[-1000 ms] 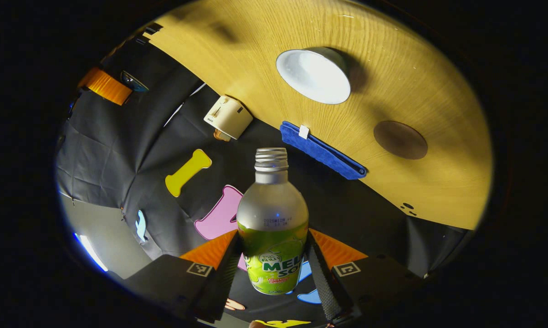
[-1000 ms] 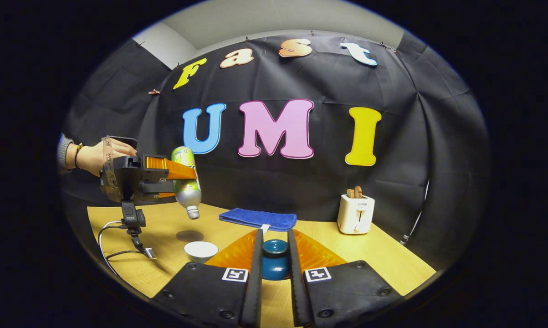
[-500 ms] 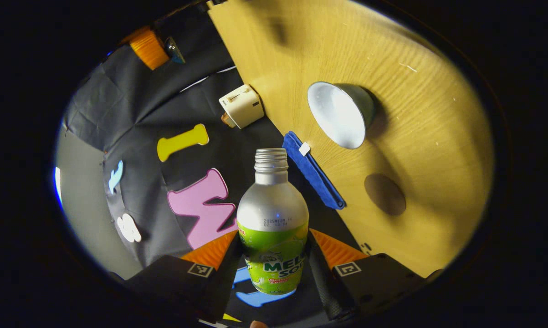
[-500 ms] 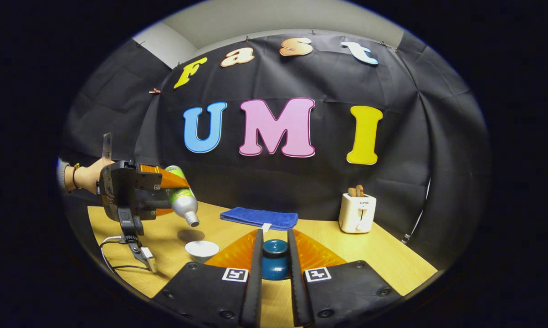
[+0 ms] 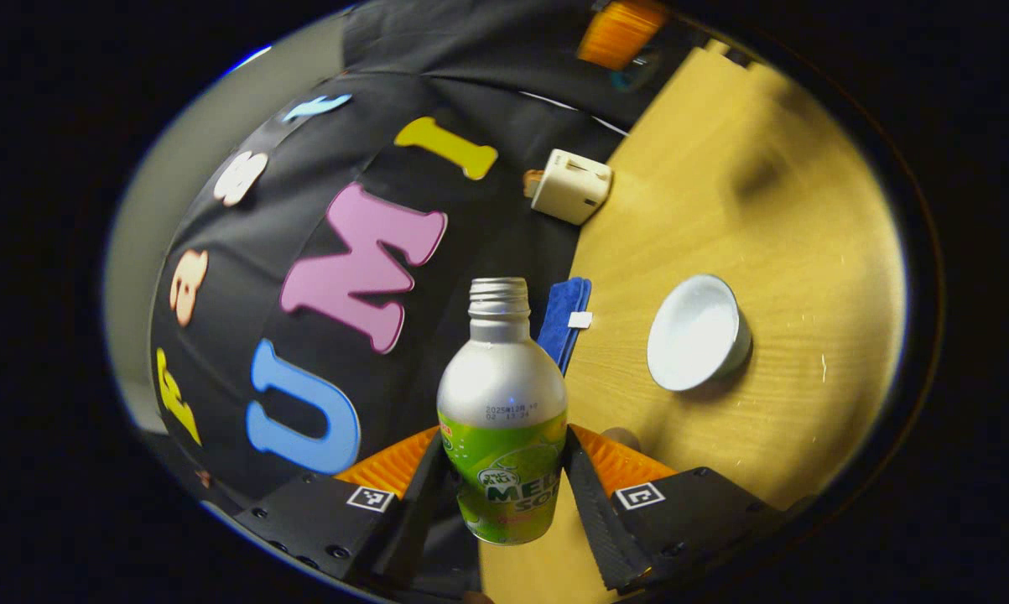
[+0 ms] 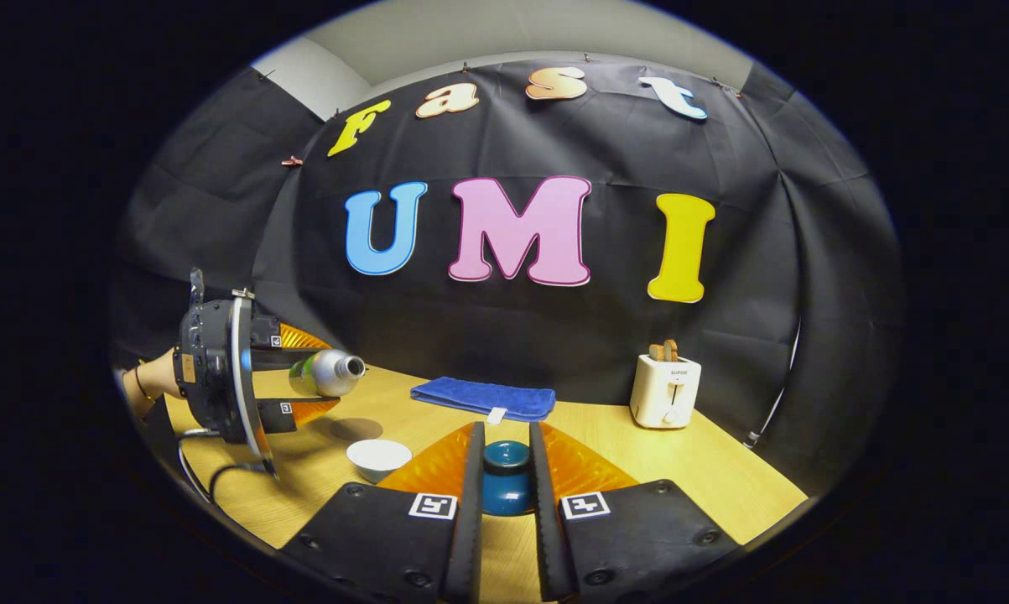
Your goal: Open the teacup lid with one hand, grasp the water bottle and pour water into the teacup with the other hand; after pouring, place the water bottle on the coaster and then close the teacup lid.
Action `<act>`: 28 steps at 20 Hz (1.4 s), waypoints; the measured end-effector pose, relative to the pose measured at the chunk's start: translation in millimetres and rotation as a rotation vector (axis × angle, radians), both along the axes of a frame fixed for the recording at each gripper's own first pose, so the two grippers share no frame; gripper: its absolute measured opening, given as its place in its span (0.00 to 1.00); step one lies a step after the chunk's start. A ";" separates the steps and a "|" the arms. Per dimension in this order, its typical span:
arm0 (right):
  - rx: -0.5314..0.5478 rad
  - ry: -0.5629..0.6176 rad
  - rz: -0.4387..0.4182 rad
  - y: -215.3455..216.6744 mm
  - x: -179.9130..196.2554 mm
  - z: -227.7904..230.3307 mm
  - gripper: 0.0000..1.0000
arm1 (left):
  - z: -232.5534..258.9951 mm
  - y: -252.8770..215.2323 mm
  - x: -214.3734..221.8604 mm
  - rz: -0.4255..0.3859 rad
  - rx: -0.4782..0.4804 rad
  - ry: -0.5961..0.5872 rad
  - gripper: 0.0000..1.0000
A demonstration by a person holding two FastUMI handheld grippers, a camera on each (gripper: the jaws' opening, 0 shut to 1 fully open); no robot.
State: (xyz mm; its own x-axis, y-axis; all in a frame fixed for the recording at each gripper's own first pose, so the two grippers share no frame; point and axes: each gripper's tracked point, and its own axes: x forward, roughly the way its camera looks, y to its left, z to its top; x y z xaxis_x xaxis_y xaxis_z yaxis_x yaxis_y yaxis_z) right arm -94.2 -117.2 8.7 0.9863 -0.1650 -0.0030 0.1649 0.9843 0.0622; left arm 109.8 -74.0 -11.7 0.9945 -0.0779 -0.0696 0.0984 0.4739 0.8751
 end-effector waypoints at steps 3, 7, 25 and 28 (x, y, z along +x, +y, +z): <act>-0.001 0.006 0.005 2.6 1.3 -2.2 0.30 | -10.2 -2.9 6.9 0.003 -0.302 0.034 0.80; 0.001 0.012 0.009 4.1 3.2 -5.0 0.30 | -5.4 1.9 14.3 -0.001 -0.616 0.036 0.80; 0.008 0.005 0.003 -1.5 1.4 -3.4 0.30 | -18.9 1.2 30.7 0.021 -1.001 0.079 0.81; 0.012 0.005 0.003 -2.1 1.0 -3.8 0.30 | -25.0 0.8 34.0 0.033 -1.018 0.088 0.81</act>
State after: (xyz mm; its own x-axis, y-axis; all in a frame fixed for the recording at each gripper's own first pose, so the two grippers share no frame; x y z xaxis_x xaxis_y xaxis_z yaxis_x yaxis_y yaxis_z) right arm -93.2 -119.4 5.0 0.9868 -0.1618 -0.0098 0.1621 0.9841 0.0732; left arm 143.8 -73.1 -36.6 0.9918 -0.1137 -0.0586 0.1165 0.9921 0.0458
